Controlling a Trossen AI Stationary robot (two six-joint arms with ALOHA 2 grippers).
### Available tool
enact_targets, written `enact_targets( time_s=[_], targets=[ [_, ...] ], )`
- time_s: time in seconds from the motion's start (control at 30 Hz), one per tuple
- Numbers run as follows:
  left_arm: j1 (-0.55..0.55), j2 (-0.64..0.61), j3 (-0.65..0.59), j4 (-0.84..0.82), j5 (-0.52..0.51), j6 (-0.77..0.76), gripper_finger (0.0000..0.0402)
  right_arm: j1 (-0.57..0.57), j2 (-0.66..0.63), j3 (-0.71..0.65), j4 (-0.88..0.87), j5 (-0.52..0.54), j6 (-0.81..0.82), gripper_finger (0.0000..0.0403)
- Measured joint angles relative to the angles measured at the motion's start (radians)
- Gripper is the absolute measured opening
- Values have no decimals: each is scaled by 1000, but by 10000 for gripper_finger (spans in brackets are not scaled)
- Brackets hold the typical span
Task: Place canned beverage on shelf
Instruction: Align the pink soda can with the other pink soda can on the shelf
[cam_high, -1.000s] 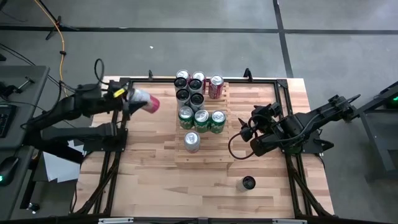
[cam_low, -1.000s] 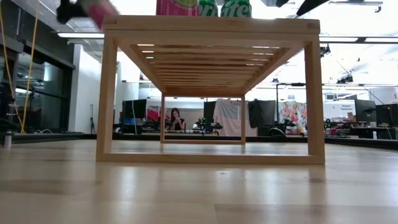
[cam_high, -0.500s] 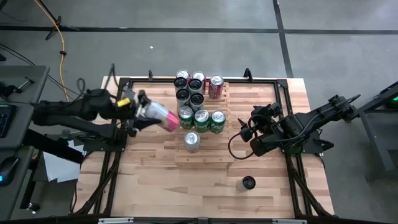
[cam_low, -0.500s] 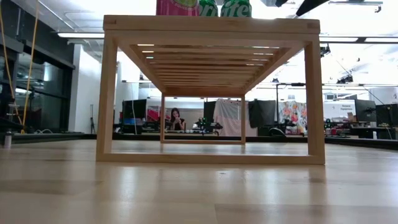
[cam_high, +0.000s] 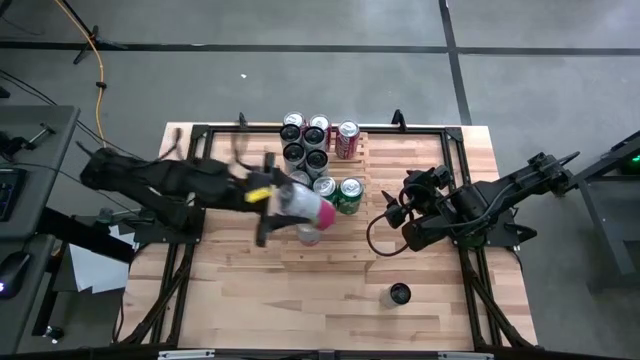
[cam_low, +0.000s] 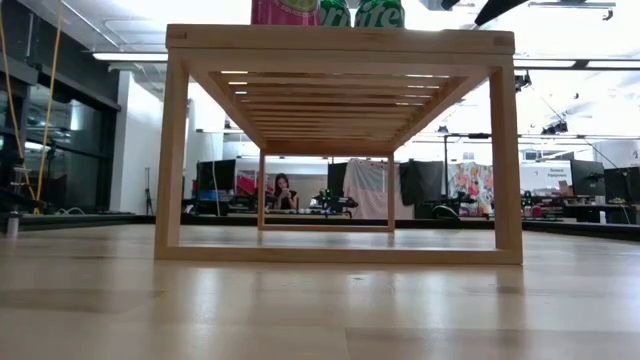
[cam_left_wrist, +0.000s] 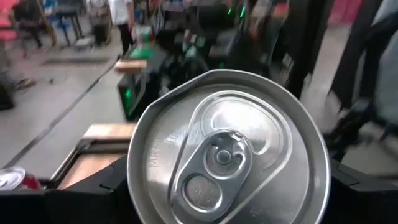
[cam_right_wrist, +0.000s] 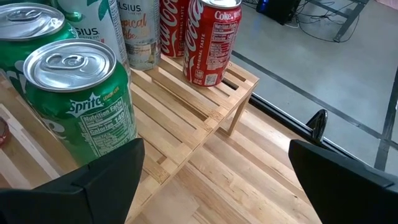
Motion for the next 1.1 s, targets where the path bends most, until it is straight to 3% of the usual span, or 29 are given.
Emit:
enact_targets(
  time_s=[0.2,0.4,1.1],
  targets=[
    [-14,166,108,-36,-7,79,279,0,0,0,3,0,0,385],
    [6,274,135,-47,-30,105,279,0,0,0,3,0,3,385],
    [24,408,136,-132,-52,165,279,0,0,0,4,5,0,385]
  ],
)
